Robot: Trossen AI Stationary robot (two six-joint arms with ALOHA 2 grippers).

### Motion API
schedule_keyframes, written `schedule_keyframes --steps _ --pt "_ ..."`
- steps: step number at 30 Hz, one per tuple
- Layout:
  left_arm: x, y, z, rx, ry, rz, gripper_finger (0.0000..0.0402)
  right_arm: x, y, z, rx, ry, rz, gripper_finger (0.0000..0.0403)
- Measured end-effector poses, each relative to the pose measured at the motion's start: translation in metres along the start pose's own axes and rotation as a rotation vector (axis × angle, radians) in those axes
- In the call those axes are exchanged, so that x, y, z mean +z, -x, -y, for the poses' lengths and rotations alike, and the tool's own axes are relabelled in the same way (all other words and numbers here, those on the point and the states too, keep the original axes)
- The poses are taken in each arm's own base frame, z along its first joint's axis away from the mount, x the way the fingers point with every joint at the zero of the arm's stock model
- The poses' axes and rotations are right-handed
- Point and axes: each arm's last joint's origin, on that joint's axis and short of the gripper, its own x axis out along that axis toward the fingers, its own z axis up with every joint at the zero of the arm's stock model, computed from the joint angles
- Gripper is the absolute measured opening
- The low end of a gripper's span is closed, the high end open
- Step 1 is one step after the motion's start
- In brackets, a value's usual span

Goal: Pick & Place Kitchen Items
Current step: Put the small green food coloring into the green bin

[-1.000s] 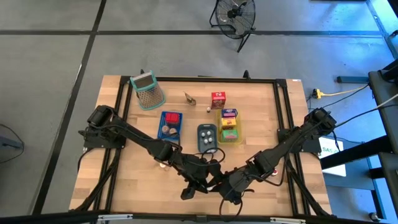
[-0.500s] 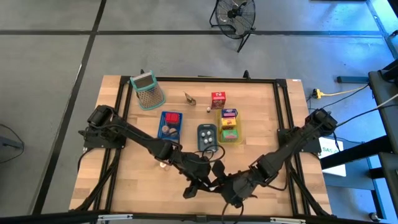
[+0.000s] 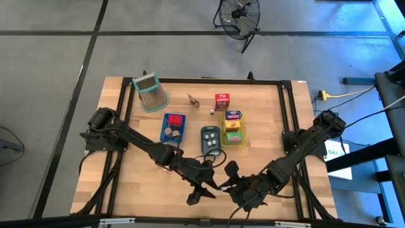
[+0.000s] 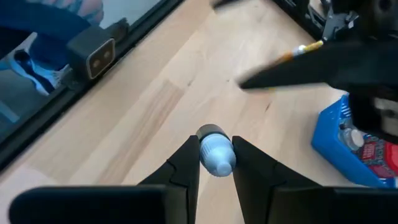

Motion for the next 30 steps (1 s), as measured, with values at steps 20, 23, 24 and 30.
schedule_keyframes --steps 20,23,24,30 --pt "-0.051 -0.038 0.056 0.422 -0.358 0.268 0.0169 -0.001 0.000 0.001 -0.004 -0.045 -0.010 0.0080" --pt "-0.051 -0.036 0.059 0.484 -0.396 0.284 0.0169 -0.001 0.000 0.001 -0.011 -0.045 -0.012 0.0080" --pt "-0.050 -0.035 0.060 0.500 -0.406 0.289 0.0169 -0.001 -0.001 0.002 -0.015 -0.045 -0.014 0.0080" --pt "-0.053 -0.032 0.080 0.361 -0.531 0.291 0.0169 -0.005 -0.001 0.004 -0.054 -0.050 -0.053 0.0080"
